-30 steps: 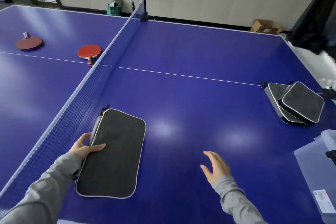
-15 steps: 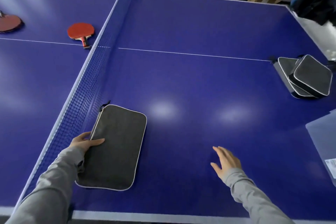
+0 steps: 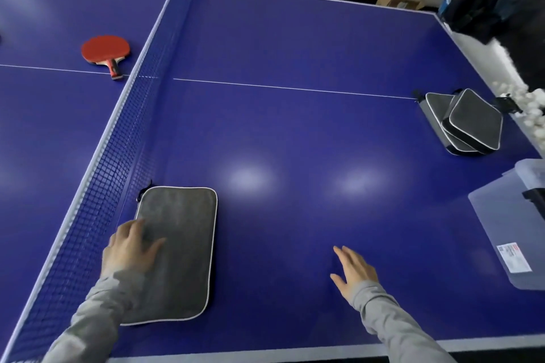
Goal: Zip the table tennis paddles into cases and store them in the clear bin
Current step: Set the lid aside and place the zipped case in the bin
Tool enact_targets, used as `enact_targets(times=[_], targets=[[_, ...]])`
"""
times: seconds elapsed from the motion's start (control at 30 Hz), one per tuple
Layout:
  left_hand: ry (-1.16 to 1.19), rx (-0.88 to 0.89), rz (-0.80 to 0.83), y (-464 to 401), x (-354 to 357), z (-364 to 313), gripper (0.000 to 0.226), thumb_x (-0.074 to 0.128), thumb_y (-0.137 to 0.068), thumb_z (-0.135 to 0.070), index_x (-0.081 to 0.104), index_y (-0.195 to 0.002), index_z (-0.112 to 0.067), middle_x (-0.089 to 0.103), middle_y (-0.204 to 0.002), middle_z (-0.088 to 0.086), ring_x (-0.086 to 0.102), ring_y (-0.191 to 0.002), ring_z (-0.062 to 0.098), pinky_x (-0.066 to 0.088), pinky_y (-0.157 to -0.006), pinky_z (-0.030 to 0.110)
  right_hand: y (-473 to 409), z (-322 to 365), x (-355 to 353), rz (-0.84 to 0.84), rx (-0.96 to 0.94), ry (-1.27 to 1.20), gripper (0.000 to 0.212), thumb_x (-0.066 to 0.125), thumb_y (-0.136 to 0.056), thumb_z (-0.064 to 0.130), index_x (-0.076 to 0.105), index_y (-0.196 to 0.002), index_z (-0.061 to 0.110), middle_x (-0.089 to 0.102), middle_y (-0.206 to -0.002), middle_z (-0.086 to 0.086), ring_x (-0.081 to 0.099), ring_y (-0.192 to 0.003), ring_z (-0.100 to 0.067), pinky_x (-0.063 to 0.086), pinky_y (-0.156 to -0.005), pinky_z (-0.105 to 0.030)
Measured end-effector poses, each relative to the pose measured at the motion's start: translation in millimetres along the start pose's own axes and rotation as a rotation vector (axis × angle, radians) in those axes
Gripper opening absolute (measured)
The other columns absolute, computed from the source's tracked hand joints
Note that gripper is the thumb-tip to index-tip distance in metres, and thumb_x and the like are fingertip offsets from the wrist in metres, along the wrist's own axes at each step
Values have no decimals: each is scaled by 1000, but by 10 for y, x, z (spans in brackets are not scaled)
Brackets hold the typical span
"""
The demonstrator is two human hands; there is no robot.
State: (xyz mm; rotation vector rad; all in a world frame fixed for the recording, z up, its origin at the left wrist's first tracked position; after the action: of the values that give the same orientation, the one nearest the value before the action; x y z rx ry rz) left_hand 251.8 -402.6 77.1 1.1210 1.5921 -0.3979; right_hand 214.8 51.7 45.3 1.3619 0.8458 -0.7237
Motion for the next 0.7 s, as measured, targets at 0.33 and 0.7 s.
enact_targets(times=[0.33,0.7], targets=[[-404,568,137,536,600,-1767,64,37,-94,-49,20,-148,-18,15,-157,-1,9,-146,16,7,-117,34,233,-379,-164,-68,73,-46,62,38,-95,41,8,-147,26,7,-157,2,8,-145,-13,22,-115,-36],[-456,863,185,1849,1203,-3884,65,28,-95,-56,16,-147,-20,16,-156,-2,4,-146,17,3,-118,41,1086,-1925,-597,-330,238,-214,59,35,-96,43,9,-147,27,9,-157,5,7,-145,-12,19,-116,-37]])
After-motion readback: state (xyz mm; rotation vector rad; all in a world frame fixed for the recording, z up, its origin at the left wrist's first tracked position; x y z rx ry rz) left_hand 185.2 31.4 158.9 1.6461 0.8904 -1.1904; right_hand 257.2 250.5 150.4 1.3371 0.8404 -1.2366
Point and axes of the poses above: each hand's wrist, its own y-axis away from the middle knuckle, its own x-axis out of the palm, z = x × y, the point moved 4 cm from there along -y, towards the middle knuckle
